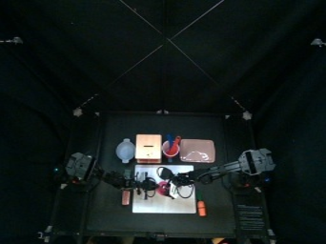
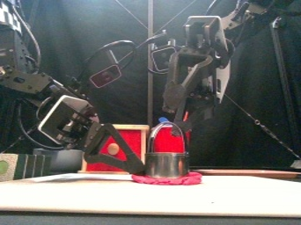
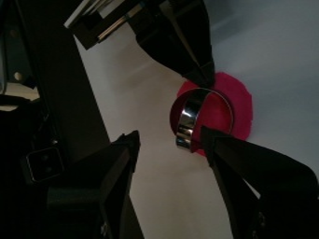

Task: Get the cutter from the drawer then cut the dough then place the extra dough in the bowl
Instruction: Place the extra dough in the bowl

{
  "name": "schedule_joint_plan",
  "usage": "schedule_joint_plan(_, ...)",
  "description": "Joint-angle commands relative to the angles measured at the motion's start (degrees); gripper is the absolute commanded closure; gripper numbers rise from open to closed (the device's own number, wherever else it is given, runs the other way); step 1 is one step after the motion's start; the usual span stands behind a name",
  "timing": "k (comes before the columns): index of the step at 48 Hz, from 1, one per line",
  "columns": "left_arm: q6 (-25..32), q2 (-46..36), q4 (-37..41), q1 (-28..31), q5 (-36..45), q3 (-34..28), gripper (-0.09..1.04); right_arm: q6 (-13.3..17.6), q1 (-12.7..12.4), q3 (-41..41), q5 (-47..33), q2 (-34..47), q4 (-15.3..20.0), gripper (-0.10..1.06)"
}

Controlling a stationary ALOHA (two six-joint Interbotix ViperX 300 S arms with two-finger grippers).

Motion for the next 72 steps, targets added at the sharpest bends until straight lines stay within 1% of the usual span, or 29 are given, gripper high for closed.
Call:
schedule_joint_plan(1, -0.09, -0.44, -2.11, -0.18, -0.09, -1.23, 0.43, 0.00, -0.35, -1.67, 0.09, -2.55, 0.53, 0.09)
schedule_joint_plan(9, 0.09, -0.35, -5.63, -1.41, -0.09, -2.64, 0.43, 0.09, -0.97, -2.11, 0.44, -2.37, 1.23, 0.09)
schedule_joint_plan(24, 0.09, -0.18, -5.89, -1.93, -0.09, -2.46, 0.43, 0.00, -1.85, -2.11, 0.79, -0.97, 1.49, 0.09)
schedule_joint_plan(30, 0.09, -0.18, -5.89, -2.02, -0.09, -2.37, 0.43, 0.00, -2.29, -2.20, 0.70, -0.26, 1.41, 0.13)
schedule_joint_plan(37, 0.09, -0.18, -6.15, -2.02, -0.35, -2.37, 0.43, -0.09, -2.55, -2.64, 0.79, 0.53, 1.32, 0.22)
schedule_joint_plan(41, 0.09, -0.18, -6.15, -1.93, -0.35, -2.37, 0.43, -0.09, -2.72, -2.72, 0.88, 0.70, 1.23, 0.26)
schedule_joint_plan(61, 0.00, -0.18, -7.21, -2.02, -0.35, -2.11, 0.43, 0.00, -3.08, -4.22, 3.34, 1.58, 0.97, 0.28)
schedule_joint_plan(66, 0.09, -0.09, -7.38, -2.02, -0.35, -2.02, 0.43, -0.09, -3.08, -5.01, 5.63, 1.58, 0.53, 0.28)
schedule_joint_plan(72, 0.09, 0.35, -7.38, -1.93, -0.35, -2.02, 0.43, 0.09, -3.16, -7.03, 11.34, 1.58, -1.05, 0.28)
